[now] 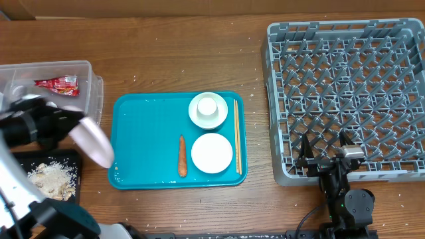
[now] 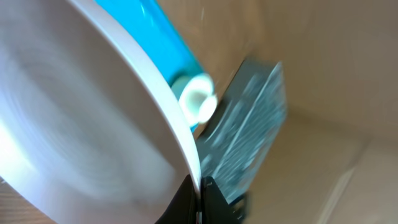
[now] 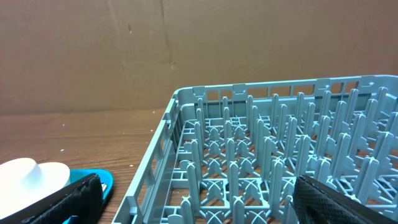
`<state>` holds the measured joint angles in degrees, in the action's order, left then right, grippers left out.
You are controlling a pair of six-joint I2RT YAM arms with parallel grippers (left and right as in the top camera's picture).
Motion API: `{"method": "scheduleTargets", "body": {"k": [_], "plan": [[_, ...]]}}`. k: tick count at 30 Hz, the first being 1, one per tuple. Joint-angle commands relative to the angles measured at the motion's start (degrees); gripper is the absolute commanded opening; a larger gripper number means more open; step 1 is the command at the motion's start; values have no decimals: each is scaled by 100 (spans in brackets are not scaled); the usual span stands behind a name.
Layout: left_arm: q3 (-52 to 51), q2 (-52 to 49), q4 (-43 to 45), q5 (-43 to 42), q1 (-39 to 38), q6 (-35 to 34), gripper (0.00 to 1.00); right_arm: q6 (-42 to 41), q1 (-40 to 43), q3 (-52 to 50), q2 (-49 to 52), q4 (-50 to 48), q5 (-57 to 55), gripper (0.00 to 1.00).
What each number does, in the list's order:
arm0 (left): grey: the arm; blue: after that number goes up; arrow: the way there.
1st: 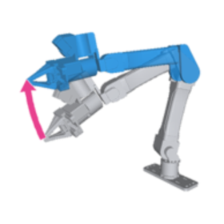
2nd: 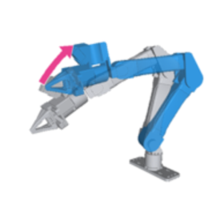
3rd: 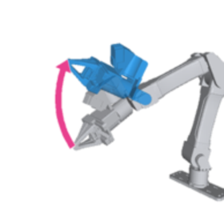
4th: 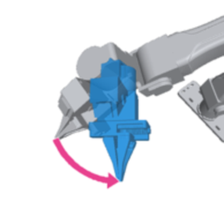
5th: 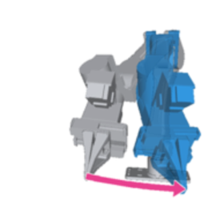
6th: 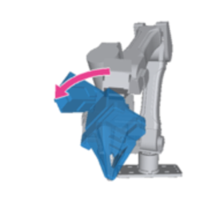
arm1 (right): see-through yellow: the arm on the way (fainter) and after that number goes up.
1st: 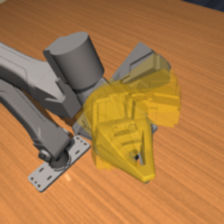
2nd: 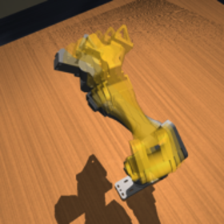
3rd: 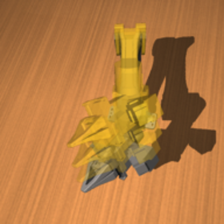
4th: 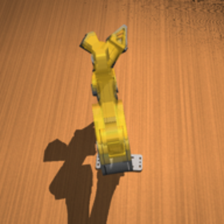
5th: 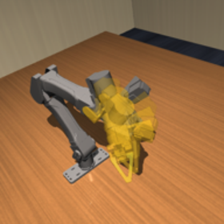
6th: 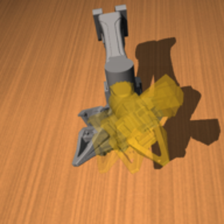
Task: Sort waste into correct bins and load items into the dishwasher
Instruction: 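Carry the empty plate back and set it on the teal tray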
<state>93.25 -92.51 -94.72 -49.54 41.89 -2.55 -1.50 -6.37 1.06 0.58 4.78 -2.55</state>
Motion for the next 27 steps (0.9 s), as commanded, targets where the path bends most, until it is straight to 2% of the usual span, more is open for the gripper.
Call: {"method": "scheduleTargets", "body": {"k": [1, 4, 7, 12, 17, 27], "plan": [[22, 140, 271, 1237, -1344, 192, 4, 4, 35, -59, -42, -20, -33, 100], [11, 90, 586, 2570, -2549, -531, 4, 4, 35, -59, -42, -20, -33, 100], [9, 57, 918, 4094, -3635, -1652, 4, 4, 35, -59, -42, -20, -33, 100], [9, -125, 1290, 5182, -5012, -2520, 5, 4, 35, -59, -42, -20, -33, 100], [9, -686, 1279, 5650, -5674, -2927, 4, 4, 35, -59, -42, -20, -33, 100], [7, -1912, 1292, 5440, -5727, -2922, 5, 4, 35, -59, -42, -20, -33, 100]]}}
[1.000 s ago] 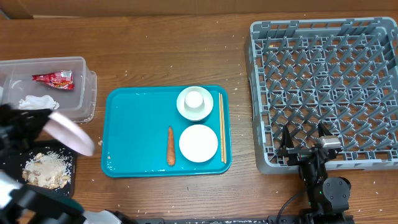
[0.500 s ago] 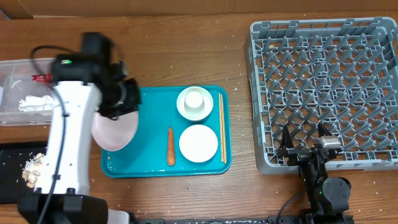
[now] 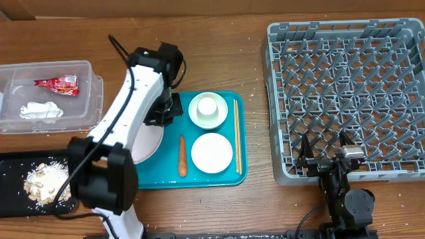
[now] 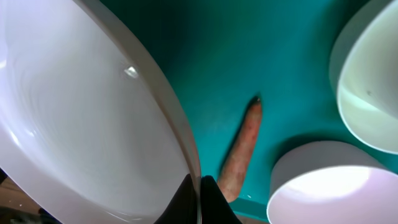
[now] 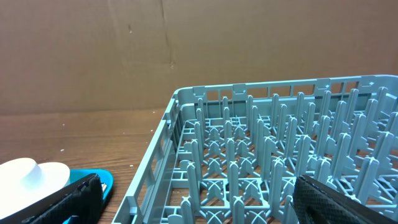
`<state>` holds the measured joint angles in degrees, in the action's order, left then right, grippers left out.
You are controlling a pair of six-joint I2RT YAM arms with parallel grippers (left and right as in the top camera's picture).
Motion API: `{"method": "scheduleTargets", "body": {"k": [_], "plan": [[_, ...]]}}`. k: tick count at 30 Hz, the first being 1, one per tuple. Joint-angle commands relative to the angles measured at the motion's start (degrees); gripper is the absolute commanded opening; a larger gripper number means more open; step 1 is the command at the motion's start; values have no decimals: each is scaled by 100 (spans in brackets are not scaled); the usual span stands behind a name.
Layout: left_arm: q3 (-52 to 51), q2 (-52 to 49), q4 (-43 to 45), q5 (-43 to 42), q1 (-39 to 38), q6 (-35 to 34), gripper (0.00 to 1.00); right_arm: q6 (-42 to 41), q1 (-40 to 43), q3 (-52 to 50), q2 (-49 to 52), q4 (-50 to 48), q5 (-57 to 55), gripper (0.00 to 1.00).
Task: Sort waste into correct bins and load items into the dishwasher
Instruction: 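Carry the empty plate back and set it on the teal tray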
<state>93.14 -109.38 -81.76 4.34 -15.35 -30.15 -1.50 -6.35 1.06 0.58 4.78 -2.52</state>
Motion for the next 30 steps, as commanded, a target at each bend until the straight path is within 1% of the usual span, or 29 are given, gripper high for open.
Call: {"method": "scheduleTargets", "body": {"k": [1, 3, 8, 14, 16, 18, 19, 20, 21, 22, 24, 26, 30], "plan": [[17, -289, -2, 52, 4, -162, 7, 4, 33, -59, -42, -20, -35, 100], [15, -402, 17, 52, 4, -160, 12, 4, 33, -59, -42, -20, -35, 100], [11, -645, 37, 50, -2, -160, 13, 4, 33, -59, -42, -20, -35, 100], [105, -522, -186, -4, -2, -144, 8, 4, 33, -59, -42, -20, -35, 100], [109, -361, -236, -295, -37, -9, 7, 4, 33, -59, -42, -20, -35, 100], [109, -249, -258, -649, -116, 225, 10, 4, 33, -59, -42, -20, -35, 100], [109, -229, -310, -789, -177, 350, 15, 4, 33, -59, -42, -20, -35, 100], [109, -229, -361, -835, -219, 387, 25, 4, 33, -59, -42, -20, -35, 100], [72, -238, -396, -846, -289, 461, 40, 4, 33, -59, -42, -20, -35, 100], [7, -238, -404, -846, -352, 505, 44, 4, 33, -59, -42, -22, -35, 100], [-133, -238, -444, -846, -437, 531, 40, 4, 33, -59, -42, -20, -35, 100], [-295, -236, -444, -839, -459, 404, 35, 4, 33, -59, -42, -20, -35, 100], [-387, -223, -348, -841, -433, 337, 35, 4, 33, -59, -42, -20, -35, 100]]}}
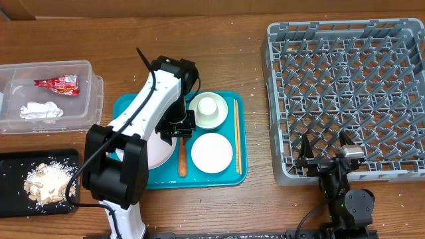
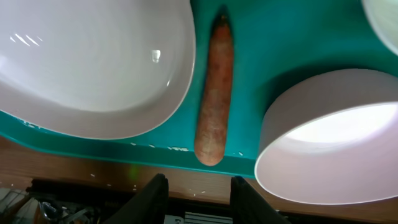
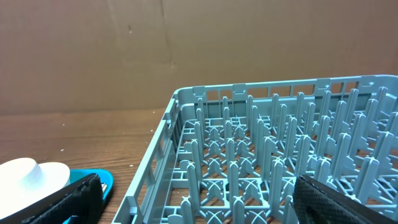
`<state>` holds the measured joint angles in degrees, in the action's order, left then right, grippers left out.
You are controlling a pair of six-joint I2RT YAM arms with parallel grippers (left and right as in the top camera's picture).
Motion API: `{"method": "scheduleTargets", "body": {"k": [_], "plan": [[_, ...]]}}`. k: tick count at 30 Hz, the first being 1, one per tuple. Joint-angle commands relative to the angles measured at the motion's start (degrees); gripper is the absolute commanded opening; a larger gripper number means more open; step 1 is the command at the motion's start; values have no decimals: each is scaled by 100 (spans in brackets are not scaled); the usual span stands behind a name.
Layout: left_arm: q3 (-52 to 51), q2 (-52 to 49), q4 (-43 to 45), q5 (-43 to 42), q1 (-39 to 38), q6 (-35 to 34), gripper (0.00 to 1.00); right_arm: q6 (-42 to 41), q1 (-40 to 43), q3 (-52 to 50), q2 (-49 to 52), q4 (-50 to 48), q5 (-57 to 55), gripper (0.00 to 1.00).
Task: Sort waste into correct bins and load items into the dishwasher
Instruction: 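Carry the empty plate back and set it on the teal tray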
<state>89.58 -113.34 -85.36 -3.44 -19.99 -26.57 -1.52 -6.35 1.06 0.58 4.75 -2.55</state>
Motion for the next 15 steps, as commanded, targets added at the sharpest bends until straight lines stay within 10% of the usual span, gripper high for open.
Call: {"method": "scheduleTargets", "body": {"k": [1, 10, 12, 15], "plan": [[-31, 177, -4, -61, 31, -22, 35, 7, 33, -59, -42, -17, -33, 100], [-286, 1502, -90, 70, 407, 90, 47, 7, 33, -59, -42, -20, -33, 100], [-695, 1812, 7, 26, 411, 90, 91, 7, 33, -59, -42, -17, -33, 100], [-1436, 2118, 400, -492, 411, 264, 100, 7, 33, -59, -42, -17, -33, 100]]}}
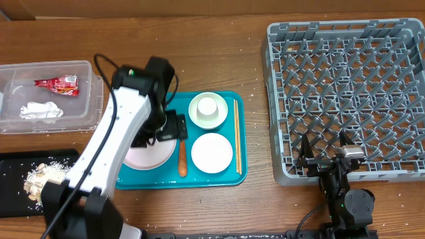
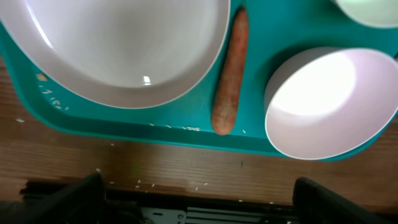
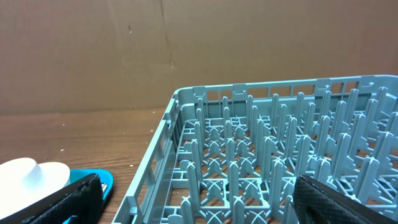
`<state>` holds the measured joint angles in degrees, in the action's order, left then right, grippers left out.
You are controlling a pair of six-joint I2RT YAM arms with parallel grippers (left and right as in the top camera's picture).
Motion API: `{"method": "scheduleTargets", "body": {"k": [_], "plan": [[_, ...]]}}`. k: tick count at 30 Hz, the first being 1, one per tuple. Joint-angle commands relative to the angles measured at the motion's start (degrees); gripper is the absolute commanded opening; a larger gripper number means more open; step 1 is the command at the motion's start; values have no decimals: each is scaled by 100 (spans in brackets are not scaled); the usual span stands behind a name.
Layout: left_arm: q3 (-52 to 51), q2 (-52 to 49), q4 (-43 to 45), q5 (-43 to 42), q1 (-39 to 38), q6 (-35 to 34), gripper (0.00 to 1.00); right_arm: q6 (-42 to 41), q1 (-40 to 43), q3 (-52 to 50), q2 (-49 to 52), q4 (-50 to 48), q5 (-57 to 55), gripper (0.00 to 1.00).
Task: Sort waste into correct bins and load items into the dishwasher
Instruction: 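Carry the empty plate back and set it on the teal tray, then grasp the carrot on the teal tray with the left gripper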
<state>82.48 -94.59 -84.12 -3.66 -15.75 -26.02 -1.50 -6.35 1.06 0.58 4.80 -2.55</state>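
A teal tray holds a white plate, a carrot, a white bowl, a cup in a pale green bowl and chopsticks. My left gripper hangs open above the plate's right rim and touches nothing. From the left wrist the plate, carrot and bowl lie below the spread fingers. The right gripper rests open at the front edge of the grey dish rack, nothing between its fingers.
A clear bin at the far left holds a red wrapper and crumpled tissue. A black tray with food scraps lies at the front left. Cardboard walls stand behind the table.
My left gripper has risen from just above the carrot and plate rim and its fingers stand wider apart. The plate stays flat on the tray. The right arm is unchanged.
At first my left gripper held the white plate tilted at the far left by the bins. Then it held the plate over the tray's left half. Later the plate lay on the tray beside the carrot with the gripper open, and now the gripper is higher.
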Motion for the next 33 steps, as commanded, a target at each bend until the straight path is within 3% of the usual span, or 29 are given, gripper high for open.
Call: {"method": "scheduleTargets", "body": {"k": [1, 7, 10, 13, 25, 33], "plan": [[-1012, 286, 516, -756, -15, 271, 100, 4, 33, -59, -42, -22, -33, 100], [-2149, 284, 1652, -1003, -114, -81, 87, 4, 33, -59, -42, -22, -33, 100], [-2507, 284, 2020, -979, -227, -116, 75, 4, 33, -59, -42, -22, -33, 100], [-2817, 282, 2345, -623, -321, -424, 67, 4, 33, -59, -42, -22, -33, 100], [-3412, 275, 3851, -170, -348, -284, 58, 4, 33, -59, -42, -22, -33, 100], [-3412, 243, 4223, -175, -348, -136, 55, 4, 33, -59, -42, -22, -33, 100]]}}
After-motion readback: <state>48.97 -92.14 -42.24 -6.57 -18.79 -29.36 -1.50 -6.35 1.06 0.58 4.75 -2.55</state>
